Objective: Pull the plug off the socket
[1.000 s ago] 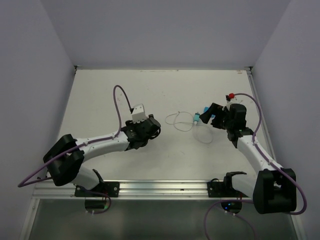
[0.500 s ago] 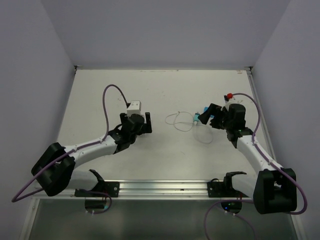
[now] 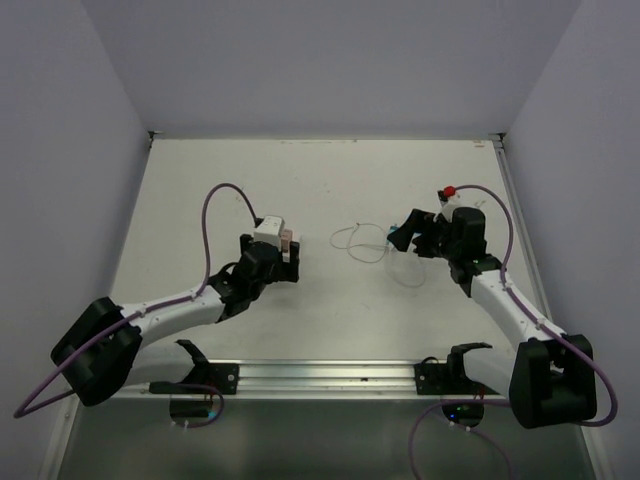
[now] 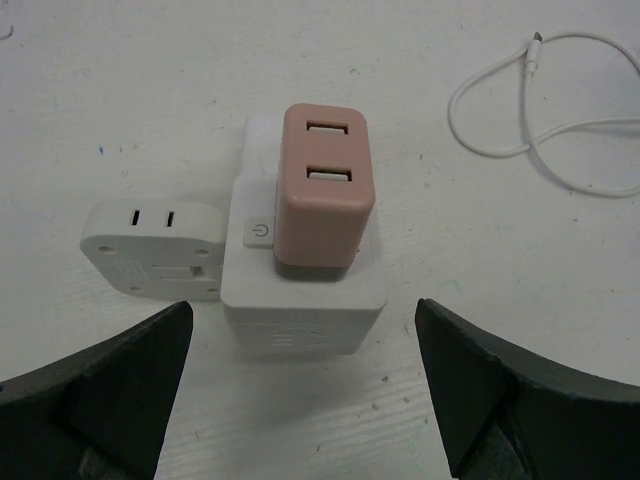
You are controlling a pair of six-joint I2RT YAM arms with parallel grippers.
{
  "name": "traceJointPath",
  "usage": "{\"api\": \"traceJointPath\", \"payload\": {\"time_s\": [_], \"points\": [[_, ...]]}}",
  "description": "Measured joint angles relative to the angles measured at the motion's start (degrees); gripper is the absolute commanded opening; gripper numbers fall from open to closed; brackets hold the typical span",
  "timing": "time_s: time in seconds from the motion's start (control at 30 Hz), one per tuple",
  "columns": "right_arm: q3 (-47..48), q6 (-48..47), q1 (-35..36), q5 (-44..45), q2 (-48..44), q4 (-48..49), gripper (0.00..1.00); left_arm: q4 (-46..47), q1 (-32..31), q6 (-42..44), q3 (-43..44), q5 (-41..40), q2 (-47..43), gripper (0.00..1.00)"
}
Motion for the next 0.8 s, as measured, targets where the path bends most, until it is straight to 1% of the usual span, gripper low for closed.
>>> {"api": "traceJointPath", "payload": {"time_s": [0.13,0.23,0.37,0.6,0.67,0.8], "points": [[0.0,-0.57,0.52,-0.42,0.07,0.07,0.86,2.14,0.0,1.46,-0.26,0.26,0.81,0.9],[0.0,-0.68,0.83,-0.46,0.17,0.22,0.86,3.23,0.0,1.9,-0.28,0.68,1.73,0.83],[0.0,-1.01,1.11,-0.52,0.37,0.35,0.86,3.85,0.0,1.97,-0.92,1.27,2.05,0.82],[0.02,-1.77,1.86,-0.63,0.37,0.33,0.86,4.48,0.0,1.97,-1.77,1.51,2.4,0.75],[0.11,-2.05,2.16,-0.7,0.37,0.33,0.86,5.07,0.0,1.97,-1.77,1.49,2.82,0.75],[0.33,-2.58,2.91,-1.07,0.37,0.31,0.86,6.32,0.0,2.03,-1.77,1.44,4.37,0.7]]}}
